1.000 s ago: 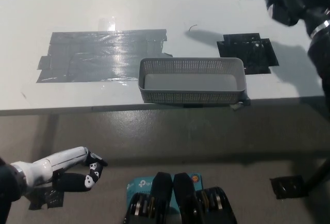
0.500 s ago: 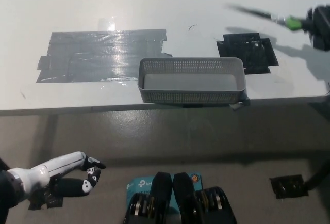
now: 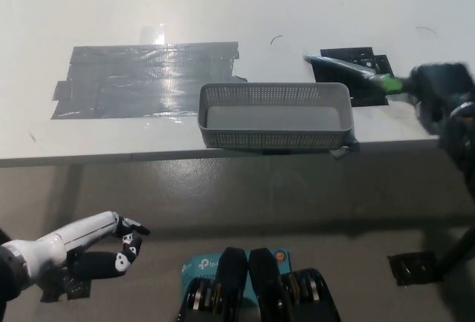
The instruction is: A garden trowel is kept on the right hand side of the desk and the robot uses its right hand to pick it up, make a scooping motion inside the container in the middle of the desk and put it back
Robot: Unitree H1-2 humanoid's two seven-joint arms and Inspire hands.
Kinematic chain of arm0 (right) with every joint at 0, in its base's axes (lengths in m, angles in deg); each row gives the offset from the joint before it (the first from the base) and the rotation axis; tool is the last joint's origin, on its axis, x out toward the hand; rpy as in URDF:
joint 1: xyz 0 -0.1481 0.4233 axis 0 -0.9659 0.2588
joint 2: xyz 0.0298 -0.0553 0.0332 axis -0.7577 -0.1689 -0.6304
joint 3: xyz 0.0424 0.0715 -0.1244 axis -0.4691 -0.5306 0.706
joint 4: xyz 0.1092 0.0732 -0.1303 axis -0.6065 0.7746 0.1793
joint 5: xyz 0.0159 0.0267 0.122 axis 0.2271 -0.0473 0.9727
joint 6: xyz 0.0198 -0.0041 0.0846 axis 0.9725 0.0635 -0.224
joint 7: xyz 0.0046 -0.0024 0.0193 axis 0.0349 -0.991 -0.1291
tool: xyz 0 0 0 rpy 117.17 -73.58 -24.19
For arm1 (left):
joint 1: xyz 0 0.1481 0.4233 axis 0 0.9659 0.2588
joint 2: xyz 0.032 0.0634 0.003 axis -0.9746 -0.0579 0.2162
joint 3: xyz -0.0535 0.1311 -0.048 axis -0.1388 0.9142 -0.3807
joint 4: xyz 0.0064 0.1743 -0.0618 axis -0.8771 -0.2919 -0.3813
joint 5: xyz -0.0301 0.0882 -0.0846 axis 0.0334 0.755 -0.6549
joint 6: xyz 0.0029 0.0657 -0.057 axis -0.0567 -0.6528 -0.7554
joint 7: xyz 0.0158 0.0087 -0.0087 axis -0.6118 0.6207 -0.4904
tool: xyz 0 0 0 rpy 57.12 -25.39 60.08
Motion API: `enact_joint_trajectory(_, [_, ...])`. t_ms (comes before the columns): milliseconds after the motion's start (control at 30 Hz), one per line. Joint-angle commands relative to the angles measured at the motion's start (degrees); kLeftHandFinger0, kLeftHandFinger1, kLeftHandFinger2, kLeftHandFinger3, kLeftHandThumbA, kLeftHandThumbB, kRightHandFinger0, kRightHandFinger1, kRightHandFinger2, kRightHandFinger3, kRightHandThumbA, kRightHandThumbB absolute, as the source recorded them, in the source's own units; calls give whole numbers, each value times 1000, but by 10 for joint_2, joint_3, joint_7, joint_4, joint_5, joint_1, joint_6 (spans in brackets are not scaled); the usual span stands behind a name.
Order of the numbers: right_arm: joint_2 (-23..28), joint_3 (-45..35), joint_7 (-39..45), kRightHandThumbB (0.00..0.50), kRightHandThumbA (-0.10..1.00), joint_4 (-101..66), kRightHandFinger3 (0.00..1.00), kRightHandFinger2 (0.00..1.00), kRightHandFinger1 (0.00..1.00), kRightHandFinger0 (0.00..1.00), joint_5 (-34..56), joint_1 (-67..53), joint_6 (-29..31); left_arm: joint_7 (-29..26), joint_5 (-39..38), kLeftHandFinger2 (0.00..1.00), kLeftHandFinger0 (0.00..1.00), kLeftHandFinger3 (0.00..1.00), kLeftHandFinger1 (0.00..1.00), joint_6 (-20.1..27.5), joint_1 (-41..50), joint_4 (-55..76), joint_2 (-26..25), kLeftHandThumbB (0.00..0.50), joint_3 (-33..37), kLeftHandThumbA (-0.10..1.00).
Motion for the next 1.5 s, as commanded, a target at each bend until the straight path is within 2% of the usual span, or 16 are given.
enact_joint_trajectory(0, [6, 13, -31, 70, -100, 3, 462, 671, 341, 0, 6, 18, 1, 0, 7, 862, 996, 1000, 820, -7, -3, 12, -6, 383, -6, 1000])
enact_joint_trajectory(33, [9, 13, -8, 49, -100, -25, 614, 731, 386, 27, 11, 14, -5, -4, 3, 861, 994, 1000, 819, -7, -3, 11, -6, 379, -5, 1000])
enact_joint_trajectory(67, [9, 14, 9, 69, -100, -36, 656, 767, 428, 50, 13, 15, -14, 1, 5, 876, 1000, 1000, 839, -7, -4, 13, -5, 380, -6, 1000])
enact_joint_trajectory(100, [10, 18, 33, 73, -100, -47, 988, 804, 438, 51, 9, 16, -28, 3, 6, 894, 1000, 1000, 866, -7, -4, 14, -3, 379, -9, 1000])
enact_joint_trajectory(133, [13, 27, 80, 96, -72, -67, 1000, 840, 474, 100, 2, 17, -52, 10, 10, 909, 1000, 1000, 884, -7, -3, 18, 0, 373, -14, 1000])
enact_joint_trajectory(167, [18, 40, 104, 184, 145, -77, 1000, 1000, 816, 394, -13, 18, -66, 10, 10, 912, 1000, 1000, 888, -7, -3, 17, 1, 371, -14, 1000])
enact_joint_trajectory(200, [20, 47, 114, 166, 208, -83, 1000, 1000, 959, 481, -17, 18, -74, 10, 10, 911, 1000, 1000, 886, -7, -3, 16, 1, 370, -15, 1000])
enact_joint_trajectory(233, [27, 56, 130, 275, 344, -91, 1000, 1000, 1000, 903, -22, 17, -74, 10, 11, 909, 1000, 1000, 887, -7, -1, 18, 1, 361, -15, 1000])
enact_joint_trajectory(267, [38, 68, 166, 446, 495, -116, 1000, 1000, 1000, 1000, -32, 12, -90, 10, 14, 909, 1000, 1000, 890, -7, 0, 18, 0, 359, -15, 1000])
enact_joint_trajectory(333, [55, 80, 210, 499, 547, -142, 1000, 1000, 1000, 1000, -39, 12, -100, 4, 13, 894, 1000, 1000, 868, -7, 3, 19, -2, 366, -12, 1000])
enact_joint_trajectory(433, [64, 82, 231, 500, 625, -166, 1000, 1000, 1000, 1000, -33, 8, -106, 2, 9, 894, 1000, 1000, 865, -7, 5, 18, -2, 359, -14, 1000])
enact_joint_trajectory(467, [70, 63, 256, 500, 717, -181, 1000, 1000, 1000, 1000, -4, 8, -116, 0, 10, 890, 1000, 1000, 864, -7, 7, 17, 1, 379, -13, 1000])
enact_joint_trajectory(700, [89, 0, 396, 500, 938, -191, 1000, 1000, 1000, 1000, 118, 43, -130, -1, 7, 891, 1000, 1000, 853, -7, 8, 11, 0, 378, -11, 1000])
enact_joint_trajectory(1167, [147, -101, 443, 500, 942, -354, 1000, 1000, 1000, 1000, 206, -4, -155, -10, -1, 882, 985, 1000, 832, -7, 19, 10, -4, 409, -11, 1000])
enact_joint_trajectory(1300, [174, -166, 464, 500, 877, -462, 1000, 1000, 1000, 1000, 281, -37, -188, -9, 7, 879, 991, 1000, 833, -7, 17, 11, -5, 414, -7, 1000])
enact_joint_trajectory(1467, [196, -226, 457, 500, 906, -523, 1000, 1000, 1000, 1000, 334, -77, -181, -10, 6, 888, 1000, 1000, 844, -7, 23, 13, -4, 415, -9, 1000])
